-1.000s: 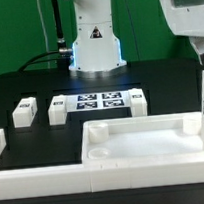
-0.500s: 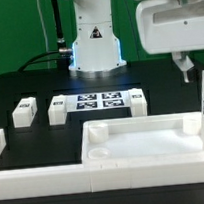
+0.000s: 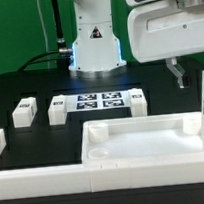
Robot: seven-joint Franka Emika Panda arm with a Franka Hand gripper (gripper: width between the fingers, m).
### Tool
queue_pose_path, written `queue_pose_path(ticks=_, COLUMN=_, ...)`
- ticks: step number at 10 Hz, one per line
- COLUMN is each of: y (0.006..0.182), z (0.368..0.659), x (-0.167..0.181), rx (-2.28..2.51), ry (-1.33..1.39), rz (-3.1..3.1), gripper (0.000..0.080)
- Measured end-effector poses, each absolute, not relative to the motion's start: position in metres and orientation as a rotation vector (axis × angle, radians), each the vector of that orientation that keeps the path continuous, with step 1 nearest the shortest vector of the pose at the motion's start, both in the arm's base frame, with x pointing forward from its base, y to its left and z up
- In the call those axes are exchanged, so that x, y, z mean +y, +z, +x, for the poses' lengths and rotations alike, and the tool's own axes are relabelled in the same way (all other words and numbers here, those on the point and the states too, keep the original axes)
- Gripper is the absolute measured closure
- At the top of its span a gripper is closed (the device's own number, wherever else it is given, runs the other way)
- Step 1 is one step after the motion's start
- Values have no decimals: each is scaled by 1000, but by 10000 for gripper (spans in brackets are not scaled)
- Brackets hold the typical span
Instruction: Assemble desk
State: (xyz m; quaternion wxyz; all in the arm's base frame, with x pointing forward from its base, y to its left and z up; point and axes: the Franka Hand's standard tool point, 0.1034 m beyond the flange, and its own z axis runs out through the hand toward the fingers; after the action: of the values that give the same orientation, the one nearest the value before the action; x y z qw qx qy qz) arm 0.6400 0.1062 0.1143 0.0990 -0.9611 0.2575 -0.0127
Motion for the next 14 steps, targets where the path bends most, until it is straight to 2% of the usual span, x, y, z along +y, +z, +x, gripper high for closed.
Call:
queue_pose_path(ticks=1, y=116, z=646, x=104, rx=316, ry=-79, rz=-2979, gripper=150)
queue_pose_path(ticks=4, y=115, z=649, x=102, rx=248, ry=-78, rz=-2985, gripper=174)
queue_pose_path(ticks=6, y=116, z=649, x=102, rx=300, ry=-74, rz=-2980, gripper=506)
queue_pose_path(ticks=10, y=115, z=649, x=95, rx=688, ry=-53, rz=-2933, gripper=504)
queue_pose_path(ticks=14, y=115, z=649, x=91, rx=691, ry=-53, rz=-2939, gripper=501)
